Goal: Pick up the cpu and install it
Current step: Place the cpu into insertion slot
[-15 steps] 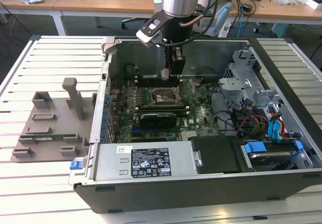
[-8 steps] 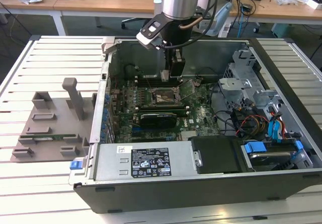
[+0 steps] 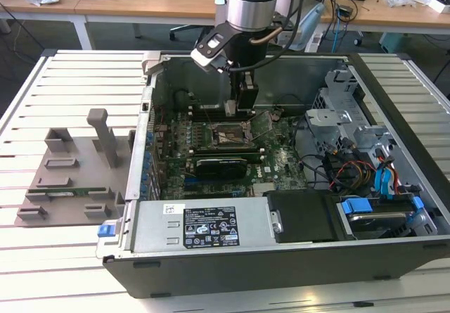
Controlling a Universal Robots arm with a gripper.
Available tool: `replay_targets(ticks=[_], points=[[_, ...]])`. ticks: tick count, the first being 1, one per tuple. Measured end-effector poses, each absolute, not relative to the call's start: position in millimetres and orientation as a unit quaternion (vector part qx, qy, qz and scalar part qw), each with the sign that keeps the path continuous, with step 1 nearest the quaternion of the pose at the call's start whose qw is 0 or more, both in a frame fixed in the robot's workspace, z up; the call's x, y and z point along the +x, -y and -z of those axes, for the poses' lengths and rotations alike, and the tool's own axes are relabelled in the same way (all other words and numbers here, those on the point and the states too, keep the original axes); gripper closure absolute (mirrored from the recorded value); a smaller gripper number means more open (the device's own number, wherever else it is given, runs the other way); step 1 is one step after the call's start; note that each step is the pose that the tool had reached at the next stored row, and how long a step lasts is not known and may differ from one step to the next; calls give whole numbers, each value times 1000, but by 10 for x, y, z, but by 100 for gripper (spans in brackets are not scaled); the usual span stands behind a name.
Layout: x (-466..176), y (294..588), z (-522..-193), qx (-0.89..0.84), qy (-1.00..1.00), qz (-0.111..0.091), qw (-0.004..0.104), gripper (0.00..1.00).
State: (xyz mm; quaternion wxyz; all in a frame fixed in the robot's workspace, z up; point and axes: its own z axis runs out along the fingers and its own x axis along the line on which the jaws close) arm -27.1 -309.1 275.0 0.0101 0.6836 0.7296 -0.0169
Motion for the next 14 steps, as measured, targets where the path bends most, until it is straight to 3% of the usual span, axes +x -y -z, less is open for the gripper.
replay_targets(ticks=[14], points=[[-271,3080,-2684,684,-730,17,10,45]])
